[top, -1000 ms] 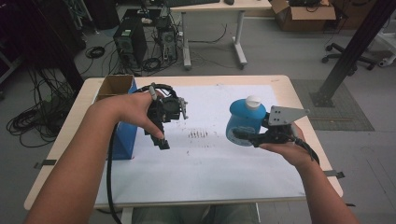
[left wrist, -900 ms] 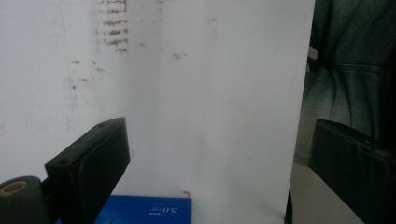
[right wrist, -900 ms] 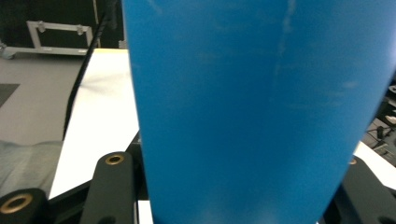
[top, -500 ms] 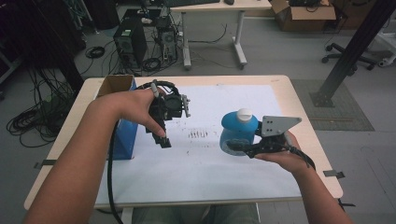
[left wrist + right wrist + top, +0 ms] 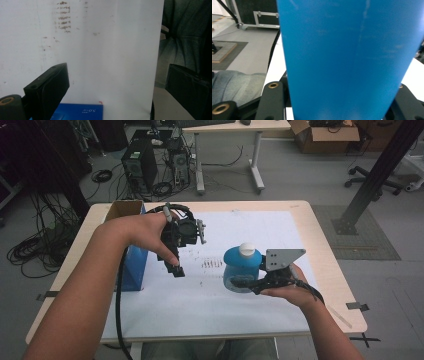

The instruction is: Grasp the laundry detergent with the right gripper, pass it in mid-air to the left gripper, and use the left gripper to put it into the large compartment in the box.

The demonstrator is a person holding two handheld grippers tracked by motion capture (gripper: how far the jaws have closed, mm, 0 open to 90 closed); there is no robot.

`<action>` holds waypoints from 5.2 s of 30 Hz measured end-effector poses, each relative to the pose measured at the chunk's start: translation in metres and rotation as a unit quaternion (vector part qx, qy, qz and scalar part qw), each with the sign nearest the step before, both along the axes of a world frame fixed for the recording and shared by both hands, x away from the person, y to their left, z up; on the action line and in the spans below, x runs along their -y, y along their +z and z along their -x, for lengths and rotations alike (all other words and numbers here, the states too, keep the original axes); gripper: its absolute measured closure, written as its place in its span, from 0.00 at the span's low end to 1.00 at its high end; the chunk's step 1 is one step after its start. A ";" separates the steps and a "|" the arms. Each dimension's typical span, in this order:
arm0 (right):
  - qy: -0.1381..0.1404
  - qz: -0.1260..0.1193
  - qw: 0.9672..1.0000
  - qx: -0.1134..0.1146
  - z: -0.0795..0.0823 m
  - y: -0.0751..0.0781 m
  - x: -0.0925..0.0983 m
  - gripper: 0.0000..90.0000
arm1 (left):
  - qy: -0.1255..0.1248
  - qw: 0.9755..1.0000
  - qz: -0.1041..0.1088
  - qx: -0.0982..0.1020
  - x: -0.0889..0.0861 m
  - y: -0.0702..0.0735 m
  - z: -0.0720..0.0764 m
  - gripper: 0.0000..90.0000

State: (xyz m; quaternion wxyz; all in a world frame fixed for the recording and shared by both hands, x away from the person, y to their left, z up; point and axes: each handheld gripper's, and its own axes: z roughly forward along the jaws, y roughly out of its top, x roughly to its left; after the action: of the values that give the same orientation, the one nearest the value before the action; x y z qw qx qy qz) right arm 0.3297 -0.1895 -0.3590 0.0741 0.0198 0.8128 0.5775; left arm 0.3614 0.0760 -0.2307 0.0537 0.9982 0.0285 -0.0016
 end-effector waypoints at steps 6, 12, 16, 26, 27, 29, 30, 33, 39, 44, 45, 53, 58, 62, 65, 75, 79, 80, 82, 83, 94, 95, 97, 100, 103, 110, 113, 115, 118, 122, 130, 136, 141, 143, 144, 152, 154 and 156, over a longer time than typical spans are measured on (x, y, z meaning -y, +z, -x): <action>0.011 0.000 1.000 -0.011 -0.004 -0.006 -0.008 0.50 | -0.002 1.000 -0.001 0.001 0.002 0.002 0.000 0.06; 0.024 0.008 0.999 -0.025 -0.013 -0.015 -0.021 0.50 | -0.007 1.000 -0.001 0.002 0.005 0.001 0.000 0.06; 0.028 0.014 0.999 -0.031 -0.017 -0.021 -0.029 0.50 | -0.007 1.000 -0.002 0.000 0.008 -0.001 0.000 0.06; 0.041 0.018 0.998 -0.043 -0.023 -0.034 -0.051 0.50 | -0.012 1.000 -0.006 -0.004 0.012 -0.009 0.001 0.06; 0.043 0.019 0.998 -0.041 -0.024 -0.035 -0.053 0.50 | -0.012 1.000 -0.006 -0.005 0.013 -0.009 0.000 0.06; 0.046 0.019 0.998 -0.041 -0.024 -0.036 -0.058 0.50 | -0.011 1.000 -0.006 -0.005 0.014 -0.010 0.001 0.06; 0.047 0.019 0.998 -0.041 -0.024 -0.036 -0.060 0.50 | -0.013 1.000 -0.006 -0.006 0.014 -0.010 0.001 0.06; 0.049 0.017 0.998 -0.043 -0.024 -0.037 -0.064 0.50 | -0.013 1.000 -0.005 -0.007 0.014 -0.009 0.001 0.06; 0.050 0.014 0.998 -0.045 -0.028 -0.040 -0.074 0.50 | -0.015 1.000 -0.004 -0.004 0.013 -0.009 0.002 0.06; 0.052 0.013 0.998 -0.045 -0.030 -0.040 -0.082 0.50 | -0.015 1.000 -0.003 -0.003 0.013 -0.008 0.002 0.06; 0.051 0.013 0.998 -0.046 -0.030 -0.040 -0.083 0.50 | -0.014 1.000 -0.003 -0.002 0.013 -0.008 0.002 0.06; 0.057 0.005 0.997 -0.047 -0.032 -0.039 -0.093 0.50 | -0.013 1.000 -0.005 0.002 0.013 -0.009 0.002 0.06; 0.063 0.002 0.997 -0.046 -0.031 -0.039 -0.098 0.50 | -0.011 1.000 -0.007 0.003 0.014 -0.010 0.002 0.06; 0.066 0.000 0.997 -0.046 -0.030 -0.039 -0.102 0.50 | -0.008 1.000 -0.009 0.005 0.015 -0.011 0.001 0.06; 0.068 -0.004 0.997 -0.042 -0.030 -0.037 -0.105 0.50 | -0.008 1.000 -0.013 0.007 0.019 -0.012 0.000 0.06; 0.080 -0.006 0.996 -0.039 -0.027 -0.035 -0.116 0.50 | -0.009 1.000 -0.014 0.011 0.022 -0.012 0.001 0.06; 0.081 -0.005 0.996 -0.036 -0.027 -0.036 -0.119 0.50 | -0.011 1.000 -0.015 0.012 0.023 -0.012 0.002 0.06; 0.081 -0.005 0.996 -0.035 -0.027 -0.036 -0.120 0.50 | -0.010 1.000 -0.016 0.011 0.023 -0.013 0.003 0.06; 0.081 -0.006 0.996 -0.035 -0.026 -0.036 -0.120 0.50 | -0.009 1.000 -0.015 0.012 0.023 -0.013 0.004 0.06; 0.082 -0.006 0.996 -0.034 -0.026 -0.036 -0.120 0.50 | -0.010 1.000 -0.017 0.012 0.023 -0.014 0.004 0.06; 0.081 -0.005 0.996 -0.033 -0.023 -0.035 -0.121 0.50 | -0.010 1.000 -0.019 0.015 0.026 -0.013 0.008 0.06; 0.081 -0.005 0.996 -0.033 -0.023 -0.035 -0.121 0.50 | -0.009 1.000 -0.017 0.015 0.026 -0.013 0.008 0.06; 0.080 -0.006 0.996 -0.034 -0.023 -0.035 -0.121 0.50 | -0.011 1.000 -0.014 0.016 0.026 -0.012 0.008 0.06; 0.081 -0.008 0.996 -0.033 -0.024 -0.034 -0.122 0.50 | -0.013 1.000 -0.011 0.017 0.026 -0.011 0.008 0.06; 0.081 -0.006 0.996 -0.034 -0.024 -0.035 -0.123 0.50 | -0.012 1.000 -0.011 0.017 0.026 -0.011 0.008 0.06; 0.078 -0.006 0.996 -0.034 -0.027 -0.036 -0.124 0.50 | -0.015 1.000 -0.010 0.017 0.027 -0.012 0.008 0.06; 0.076 -0.006 0.996 -0.036 -0.028 -0.037 -0.124 0.50 | -0.017 1.000 -0.010 0.017 0.028 -0.012 0.009 0.06; 0.073 -0.007 0.997 -0.036 -0.028 -0.037 -0.123 0.50 | -0.019 1.000 -0.012 0.017 0.028 -0.012 0.009 0.07; 0.072 -0.007 0.997 -0.037 -0.029 -0.036 -0.123 0.50 | -0.020 1.000 -0.010 0.018 0.028 -0.011 0.009 0.09; 0.073 -0.007 0.997 -0.036 -0.029 -0.036 -0.123 0.50 | -0.018 1.000 -0.007 0.020 0.028 -0.011 0.009 0.12; 0.069 -0.007 0.997 -0.037 -0.030 -0.036 -0.123 0.50 | -0.022 1.000 -0.010 0.019 0.028 -0.010 0.009 0.20; 0.068 -0.006 0.997 -0.039 -0.030 -0.035 -0.122 0.50 | -0.019 1.000 -0.013 0.020 0.027 -0.010 0.009 0.25; 0.066 -0.007 0.997 -0.039 -0.030 -0.035 -0.123 0.50 | -0.020 1.000 -0.014 0.019 0.028 -0.010 0.009 0.27; 0.066 -0.007 0.997 -0.039 -0.030 -0.035 -0.122 0.50 | -0.022 0.999 -0.015 0.019 0.028 -0.010 0.009 0.28; 0.066 -0.008 0.997 -0.039 -0.030 -0.035 -0.122 0.50 | -0.023 0.999 -0.015 0.019 0.029 -0.010 0.010 0.29; 0.065 -0.011 0.997 -0.037 -0.031 -0.034 -0.122 0.50 | -0.027 0.999 -0.019 0.024 0.031 -0.007 0.011 0.33; 0.065 -0.012 0.997 -0.037 -0.031 -0.034 -0.122 0.50 | -0.028 0.999 -0.019 0.025 0.031 -0.007 0.011 0.34; 0.065 -0.011 0.997 -0.036 -0.030 -0.034 -0.122 0.50 | -0.026 0.999 -0.019 0.025 0.031 -0.008 0.012 0.35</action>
State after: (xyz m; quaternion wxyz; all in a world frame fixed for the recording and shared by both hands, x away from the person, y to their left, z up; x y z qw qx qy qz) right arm 0.3602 -0.0675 -0.3925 0.0065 -0.0113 0.8083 0.5886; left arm 0.3496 0.0448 -0.2385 0.0355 0.9991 0.0011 0.0227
